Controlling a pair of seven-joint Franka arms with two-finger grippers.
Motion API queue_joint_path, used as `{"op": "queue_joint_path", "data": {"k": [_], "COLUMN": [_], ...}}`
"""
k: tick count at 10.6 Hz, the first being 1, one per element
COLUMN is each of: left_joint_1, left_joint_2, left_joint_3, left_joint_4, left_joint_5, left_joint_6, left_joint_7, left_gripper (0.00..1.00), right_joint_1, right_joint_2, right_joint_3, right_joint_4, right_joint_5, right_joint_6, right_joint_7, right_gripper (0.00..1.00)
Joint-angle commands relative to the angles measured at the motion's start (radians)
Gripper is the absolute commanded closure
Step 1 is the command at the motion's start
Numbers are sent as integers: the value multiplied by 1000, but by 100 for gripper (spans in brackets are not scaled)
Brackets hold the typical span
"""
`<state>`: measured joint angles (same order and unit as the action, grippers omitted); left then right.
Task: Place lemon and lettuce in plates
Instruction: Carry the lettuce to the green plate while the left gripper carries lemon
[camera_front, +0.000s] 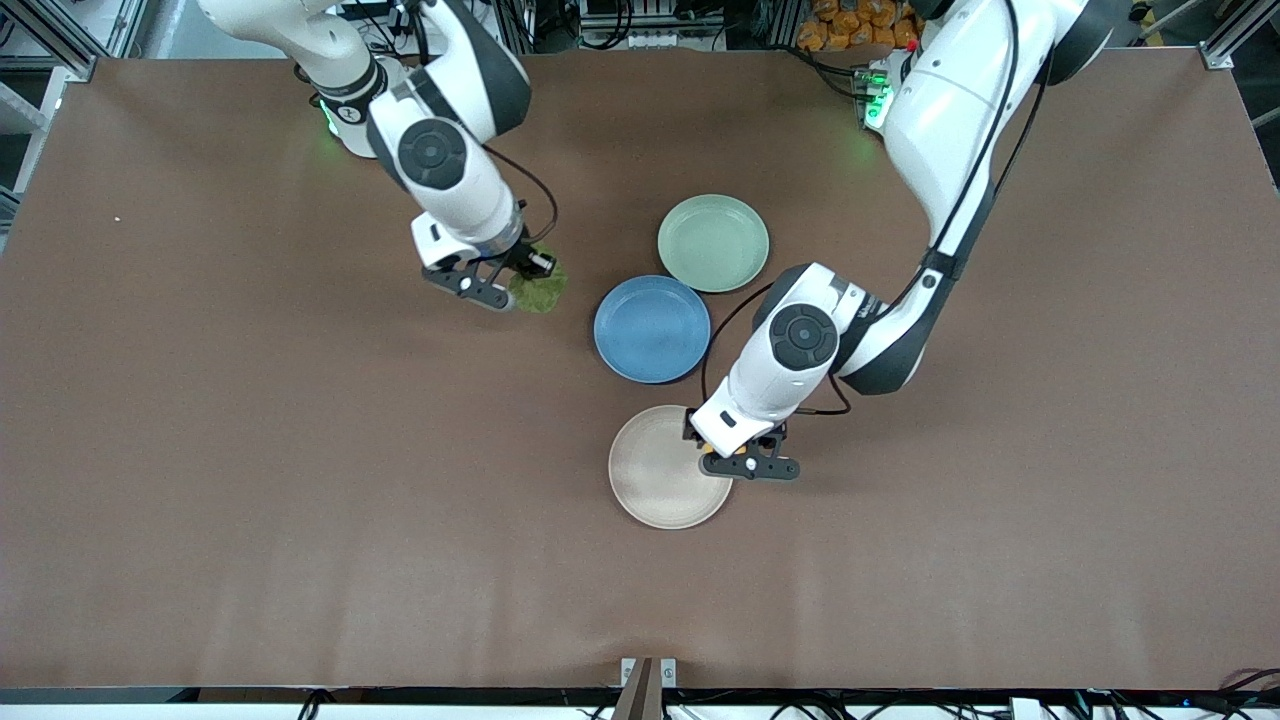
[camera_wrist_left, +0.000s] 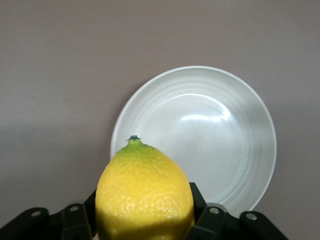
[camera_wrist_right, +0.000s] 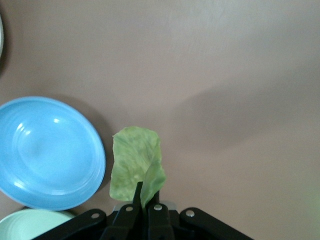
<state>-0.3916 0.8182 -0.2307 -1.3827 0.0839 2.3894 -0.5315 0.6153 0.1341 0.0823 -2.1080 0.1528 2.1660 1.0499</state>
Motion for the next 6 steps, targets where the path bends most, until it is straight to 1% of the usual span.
{"op": "queue_joint_path", "data": {"k": [1, 3, 4, 6], "left_joint_1": [-32, -41, -44, -64], "left_joint_2": [64, 90, 107, 137], "left_joint_3": [11, 11, 10, 11], "left_joint_4": [74, 79, 82, 109], "left_joint_5": [-33, -36, -41, -41], "left_joint_6": [34, 72, 118, 139], "left_joint_7": [-13, -21, -24, -22], "left_gripper": [65, 65, 65, 65], "right_joint_1": [104, 174, 207, 266], "right_joint_2": [-5, 2, 21, 99], "right_joint_3": [-6, -6, -6, -6], "right_joint_4": [6, 22, 40, 120], "right_joint_5": [14, 16, 16, 13], "right_joint_6": [9, 38, 60, 72], "right_joint_7": [154, 249, 289, 385], "right_gripper": [100, 100, 100, 100]}}
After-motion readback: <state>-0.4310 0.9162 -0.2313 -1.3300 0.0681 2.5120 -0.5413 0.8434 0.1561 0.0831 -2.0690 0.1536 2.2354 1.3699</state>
